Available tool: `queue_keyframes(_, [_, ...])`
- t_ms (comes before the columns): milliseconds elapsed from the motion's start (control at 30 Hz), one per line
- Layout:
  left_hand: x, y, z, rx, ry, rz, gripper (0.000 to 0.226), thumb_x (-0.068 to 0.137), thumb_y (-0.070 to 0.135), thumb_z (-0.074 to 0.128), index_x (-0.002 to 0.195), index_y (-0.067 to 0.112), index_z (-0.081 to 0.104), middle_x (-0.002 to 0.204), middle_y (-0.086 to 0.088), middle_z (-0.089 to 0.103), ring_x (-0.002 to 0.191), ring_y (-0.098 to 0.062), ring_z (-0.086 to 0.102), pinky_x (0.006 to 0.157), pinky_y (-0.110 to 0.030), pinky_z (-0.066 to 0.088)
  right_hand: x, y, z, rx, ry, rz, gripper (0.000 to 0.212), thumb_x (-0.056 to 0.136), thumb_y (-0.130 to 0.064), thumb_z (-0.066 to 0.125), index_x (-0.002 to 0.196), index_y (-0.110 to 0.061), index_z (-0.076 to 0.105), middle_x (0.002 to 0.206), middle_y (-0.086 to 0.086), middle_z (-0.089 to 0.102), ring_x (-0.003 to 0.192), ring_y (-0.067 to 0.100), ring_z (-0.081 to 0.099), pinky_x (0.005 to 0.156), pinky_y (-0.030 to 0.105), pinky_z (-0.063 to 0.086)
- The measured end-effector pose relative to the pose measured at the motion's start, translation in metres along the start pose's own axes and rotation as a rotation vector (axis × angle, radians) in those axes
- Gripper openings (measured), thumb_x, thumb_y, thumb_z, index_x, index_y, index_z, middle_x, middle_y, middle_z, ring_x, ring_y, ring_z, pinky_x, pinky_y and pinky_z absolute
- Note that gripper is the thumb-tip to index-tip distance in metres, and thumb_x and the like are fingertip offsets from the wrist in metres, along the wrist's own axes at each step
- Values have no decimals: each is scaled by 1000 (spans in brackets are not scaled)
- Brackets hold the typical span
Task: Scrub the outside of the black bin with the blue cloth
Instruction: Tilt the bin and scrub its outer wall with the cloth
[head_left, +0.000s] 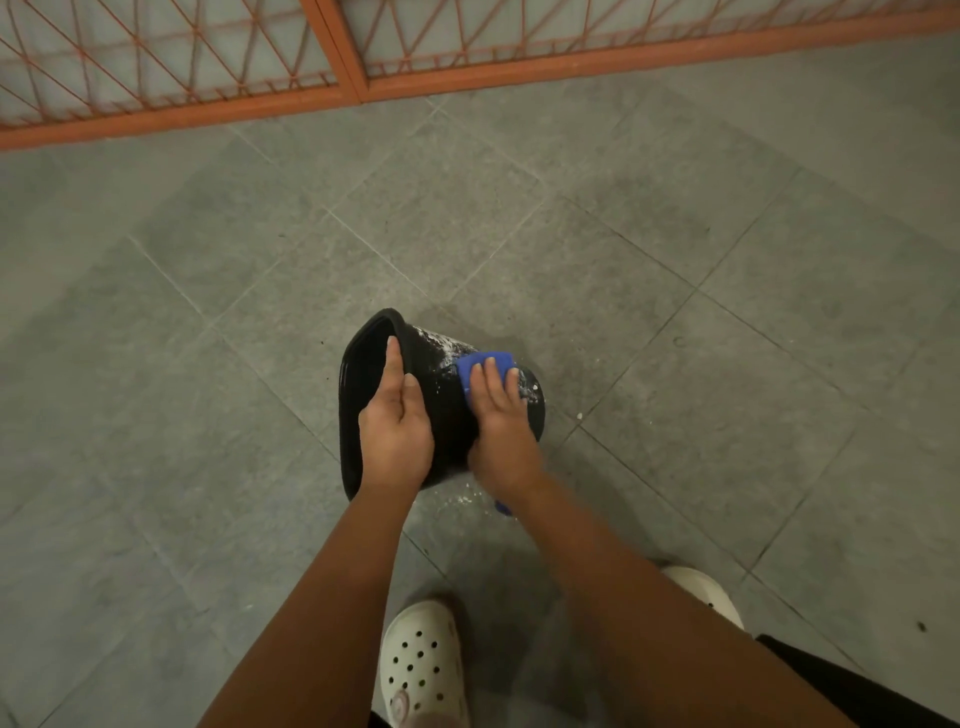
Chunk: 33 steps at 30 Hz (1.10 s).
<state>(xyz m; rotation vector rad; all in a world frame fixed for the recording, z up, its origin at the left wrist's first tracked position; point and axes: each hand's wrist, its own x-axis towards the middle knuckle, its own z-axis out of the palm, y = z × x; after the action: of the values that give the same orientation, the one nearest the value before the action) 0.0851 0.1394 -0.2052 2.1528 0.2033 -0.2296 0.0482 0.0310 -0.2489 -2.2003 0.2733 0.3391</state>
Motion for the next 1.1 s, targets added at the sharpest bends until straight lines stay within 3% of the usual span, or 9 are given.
queue_keyframes(100, [2,0,0,-27,-12,-17,46,102,20,36,147,28,32,83,27,47,74,27,48,72,-5,36,-8,5,-2,19,8,129,83,85,10,47,149,-8,-2,158,7,-8,142,32,-16,118,45,7])
queue_keyframes(200, [5,3,-1,-22,-50,-32,46,102,23,35,147,32,30,90,31,47,80,24,49,79,-6,34,-24,-7,8,55,52,15,80,85,10,45,149,-9,0,158,6,-6,142,30,-15,116,37,0])
queue_keyframes(333, [7,1,-2,-29,-42,-42,46,103,23,34,147,33,29,88,30,49,78,23,50,77,-6,36,-11,-5,7,49,-5,-94,81,81,14,44,149,-11,6,158,4,-2,143,30,-15,117,46,-1])
queue_keyframes(433, [7,-3,-5,-56,3,-80,46,103,24,33,148,33,29,87,26,48,80,10,51,82,-16,40,0,11,1,17,-30,9,84,83,12,46,150,-13,3,158,2,-6,142,28,-16,117,50,7])
queue_keyframes(533, [10,-2,-7,-62,-5,-89,46,103,26,33,148,34,28,108,17,50,96,1,51,93,-24,40,-12,8,8,16,-2,95,82,85,10,46,149,-11,0,158,3,-8,142,28,-17,118,43,10])
queue_keyframes(700, [12,0,-6,-29,-29,-61,46,103,25,34,148,32,29,112,14,50,90,7,50,89,-20,38,-22,3,14,16,10,-58,86,82,13,46,147,-14,-4,156,-2,-12,139,23,-22,119,38,5])
queue_keyframes(800, [10,0,-6,-36,-3,-64,46,103,24,34,148,31,30,109,16,50,89,10,49,91,-21,39,-4,17,6,-6,-10,16,83,83,12,46,149,-13,2,158,0,-5,142,24,-17,118,45,8])
queue_keyframes(967, [9,5,-6,-19,-23,-76,46,103,25,33,148,33,28,109,15,47,89,7,47,92,-23,37,-9,13,2,29,-6,207,79,88,4,49,149,-9,0,158,6,-8,142,32,-15,118,43,8])
queue_keyframes(1100, [11,3,-5,-4,-30,-70,47,102,26,34,148,34,28,99,18,48,84,12,46,87,-21,39,-17,-2,6,34,-1,106,81,87,8,46,149,-10,-2,158,3,-9,142,29,-17,116,36,8])
